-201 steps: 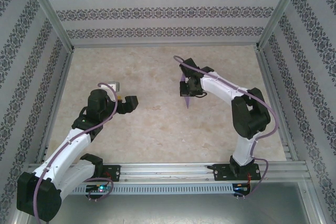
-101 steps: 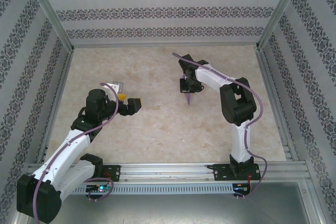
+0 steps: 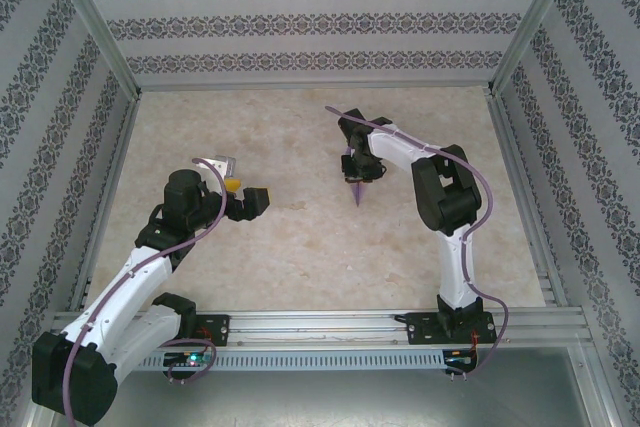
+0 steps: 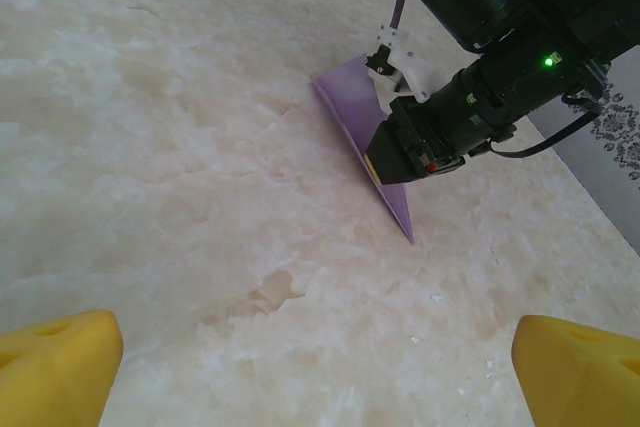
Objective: Fold a paper plane with a square sheet of paper (fold left side to right side)
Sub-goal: Place the paper plane at the center of the table.
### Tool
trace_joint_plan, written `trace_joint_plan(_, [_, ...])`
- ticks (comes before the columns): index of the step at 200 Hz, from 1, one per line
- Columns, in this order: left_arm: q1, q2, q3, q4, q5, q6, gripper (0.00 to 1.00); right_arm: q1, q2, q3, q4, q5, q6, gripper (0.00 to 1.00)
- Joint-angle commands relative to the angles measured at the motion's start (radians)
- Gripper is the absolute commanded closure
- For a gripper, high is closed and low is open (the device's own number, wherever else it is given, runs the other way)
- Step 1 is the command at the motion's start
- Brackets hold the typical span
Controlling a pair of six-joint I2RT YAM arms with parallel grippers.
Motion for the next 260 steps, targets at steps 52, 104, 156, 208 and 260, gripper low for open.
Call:
trace_joint_plan(52, [0.02, -0.001, 0.009, -0.008, 0.007, 0.035, 0.0, -0.013, 0.014, -0.01, 0.011, -0.003, 0.003, 0.66])
trace_joint_plan(104, [0.019, 0.001, 0.021, -0.046, -0.058, 0.027, 0.0, -0.013, -0.01, -0.025, 0.021, 0.005, 0.004, 0.56])
trace_joint_plan(156, [0.023, 0.001, 0.03, -0.066, -0.085, 0.023, 0.0, -0.007, -0.062, -0.037, 0.017, 0.008, -0.012, 0.56])
trace_joint_plan(208, [0.03, 0.007, 0.038, -0.072, -0.092, 0.015, 0.0, -0.002, -0.081, -0.047, 0.014, 0.011, -0.014, 0.55])
trace_joint_plan(260, [0.034, 0.005, 0.048, -0.077, -0.097, 0.007, 0.0, 0.004, -0.123, -0.069, 0.013, 0.017, -0.016, 0.53])
